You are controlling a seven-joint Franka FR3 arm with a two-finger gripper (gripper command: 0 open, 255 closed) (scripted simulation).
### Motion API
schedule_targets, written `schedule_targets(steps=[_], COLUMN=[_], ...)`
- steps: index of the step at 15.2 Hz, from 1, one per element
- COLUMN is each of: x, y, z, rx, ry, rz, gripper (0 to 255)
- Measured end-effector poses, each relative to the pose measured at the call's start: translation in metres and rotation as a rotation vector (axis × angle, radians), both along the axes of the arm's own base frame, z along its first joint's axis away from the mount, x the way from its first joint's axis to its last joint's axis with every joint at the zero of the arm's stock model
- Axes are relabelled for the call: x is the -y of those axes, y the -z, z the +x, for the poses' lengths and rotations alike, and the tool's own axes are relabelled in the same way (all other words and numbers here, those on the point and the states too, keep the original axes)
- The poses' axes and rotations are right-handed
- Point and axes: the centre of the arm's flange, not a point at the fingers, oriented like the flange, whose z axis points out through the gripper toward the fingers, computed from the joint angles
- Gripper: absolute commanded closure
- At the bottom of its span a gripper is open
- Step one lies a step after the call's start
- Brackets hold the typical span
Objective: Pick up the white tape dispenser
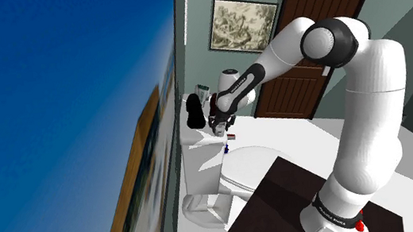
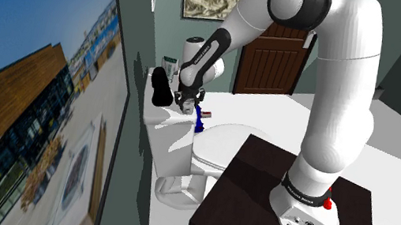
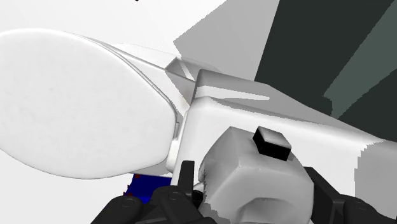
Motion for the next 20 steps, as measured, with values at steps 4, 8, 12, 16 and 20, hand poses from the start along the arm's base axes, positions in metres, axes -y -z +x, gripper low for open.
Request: schedule_targets(steps=[4,8,12,16,20], x=[0.000,0.000,0.000,-0.001,-0.001], y=[0.000,-0.010,-0.031,-0.052,-0.073], z=[0.000,-0.001,0.000,0.000,-0.001], rx=[0.000,-0.001,-0.001,0.000,-0.001], ry=[0.000,0.000,0.000,0.000,0.000], rz=[0.000,0.000,0.000,0.000,0.000], gripper=[255,255,255,255,255])
